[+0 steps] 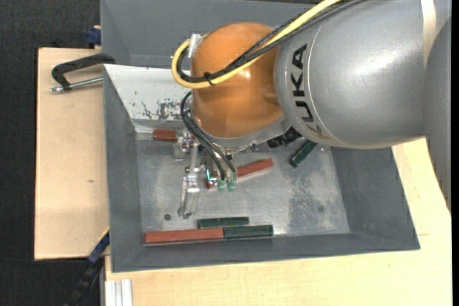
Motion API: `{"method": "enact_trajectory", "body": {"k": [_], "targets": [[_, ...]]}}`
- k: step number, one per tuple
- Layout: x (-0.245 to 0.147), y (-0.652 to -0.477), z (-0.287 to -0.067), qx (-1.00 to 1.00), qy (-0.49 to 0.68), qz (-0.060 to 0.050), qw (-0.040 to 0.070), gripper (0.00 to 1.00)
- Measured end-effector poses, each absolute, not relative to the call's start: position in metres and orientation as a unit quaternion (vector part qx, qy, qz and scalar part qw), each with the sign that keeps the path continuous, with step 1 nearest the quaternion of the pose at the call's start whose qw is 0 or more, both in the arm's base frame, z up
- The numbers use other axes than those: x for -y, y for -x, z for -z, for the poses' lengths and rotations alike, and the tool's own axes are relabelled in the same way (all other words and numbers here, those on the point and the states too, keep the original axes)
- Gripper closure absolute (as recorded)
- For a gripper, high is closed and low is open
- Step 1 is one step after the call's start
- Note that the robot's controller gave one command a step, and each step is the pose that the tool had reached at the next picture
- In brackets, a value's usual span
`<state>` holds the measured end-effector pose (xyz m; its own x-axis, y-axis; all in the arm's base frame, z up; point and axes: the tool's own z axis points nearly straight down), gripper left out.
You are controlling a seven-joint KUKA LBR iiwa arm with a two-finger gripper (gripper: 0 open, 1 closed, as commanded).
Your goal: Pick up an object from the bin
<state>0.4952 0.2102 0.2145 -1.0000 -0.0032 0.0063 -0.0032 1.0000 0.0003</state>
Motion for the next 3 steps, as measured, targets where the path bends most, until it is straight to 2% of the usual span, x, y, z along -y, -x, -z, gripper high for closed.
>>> {"method": "enact_trajectory", "body": {"k": [1,2,3], "targets": [[-0.209,-0.497,-0.218,1.0,0.0,0.001,-0.001,0.0],[-0.183,-0.496,-0.159,0.998,-0.056,0.001,-0.002,0.0],[-0.11,-0.495,-0.159,0.998,-0.068,0.0,0.0,0.0]]}}
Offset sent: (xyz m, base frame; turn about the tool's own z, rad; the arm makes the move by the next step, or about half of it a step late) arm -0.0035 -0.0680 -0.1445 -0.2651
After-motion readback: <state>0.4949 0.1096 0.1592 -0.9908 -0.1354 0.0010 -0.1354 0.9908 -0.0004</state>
